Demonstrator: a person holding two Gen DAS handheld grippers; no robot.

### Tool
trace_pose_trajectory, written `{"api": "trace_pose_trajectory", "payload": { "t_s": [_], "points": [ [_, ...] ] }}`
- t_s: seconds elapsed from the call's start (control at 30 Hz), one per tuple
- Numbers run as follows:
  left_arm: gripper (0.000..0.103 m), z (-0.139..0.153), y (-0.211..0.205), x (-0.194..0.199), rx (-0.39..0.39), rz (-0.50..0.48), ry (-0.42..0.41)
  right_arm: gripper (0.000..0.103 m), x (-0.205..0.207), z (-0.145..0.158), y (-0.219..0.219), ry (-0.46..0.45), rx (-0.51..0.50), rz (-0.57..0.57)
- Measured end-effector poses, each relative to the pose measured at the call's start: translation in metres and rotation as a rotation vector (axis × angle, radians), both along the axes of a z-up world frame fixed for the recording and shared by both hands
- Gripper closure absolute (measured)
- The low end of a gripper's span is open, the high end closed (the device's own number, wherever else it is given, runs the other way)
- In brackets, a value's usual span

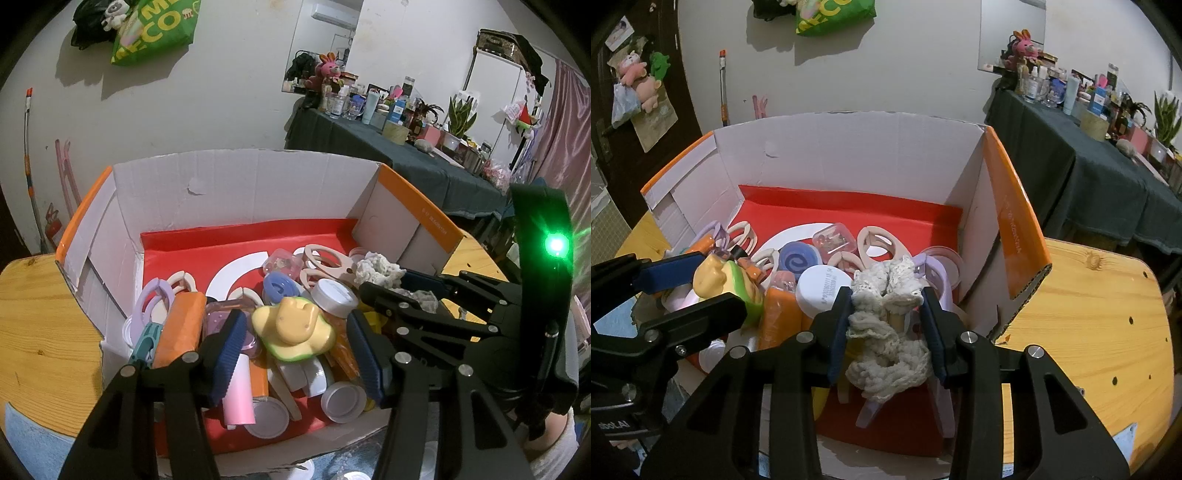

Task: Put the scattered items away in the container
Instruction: 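Lower both held items into the box and open both tools, then withdraw both open tools from the box back over the towel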

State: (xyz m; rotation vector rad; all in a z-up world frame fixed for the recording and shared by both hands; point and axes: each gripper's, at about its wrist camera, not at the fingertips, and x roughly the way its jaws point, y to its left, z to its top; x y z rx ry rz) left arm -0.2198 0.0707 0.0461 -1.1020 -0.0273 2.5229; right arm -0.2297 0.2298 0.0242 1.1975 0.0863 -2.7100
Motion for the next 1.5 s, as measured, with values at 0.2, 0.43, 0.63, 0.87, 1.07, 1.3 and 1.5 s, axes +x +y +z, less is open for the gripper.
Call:
{"api": "trace_pose_trajectory", "payload": {
  "t_s": [0.2, 0.43, 0.63, 0.87, 1.07, 1.3, 1.5],
  "points": [
    [0.043, 0.001, 0.002, 0.003, 0.006, -0.002, -0.003, 0.064, 0.0, 0.0, 0.0, 0.001, 0.004, -0.006],
    [0.043, 0.002, 0.003, 0.004, 0.008, -0.003, -0.004, 0.055, 0.0, 0.001, 0.003, 0.009, 0.01, -0.016],
    [0.043, 0.005, 0.007, 0.009, 0.013, -0.007, 0.001, 0.053, 0.001, 0.002, 0.003, 0.014, 0.01, -0.017],
    [0.043, 0.009, 0.01, 0.01, 0.022, -0.008, 0.003, 0.044, 0.003, 0.005, 0.002, 0.029, 0.014, -0.019],
    [0.038, 0.013, 0.006, 0.012, 0.035, -0.006, 0.009, 0.044, 0.003, 0.007, 0.003, 0.035, 0.015, -0.025],
    [0.037, 0.023, 0.002, 0.018, 0.046, -0.013, 0.026, 0.044, 0.007, 0.014, 0.003, 0.052, 0.007, -0.02],
    [0.032, 0.034, -0.001, 0.029, 0.042, -0.011, 0.057, 0.037, 0.017, 0.025, -0.002, 0.081, 0.012, -0.011]
  ]
}}
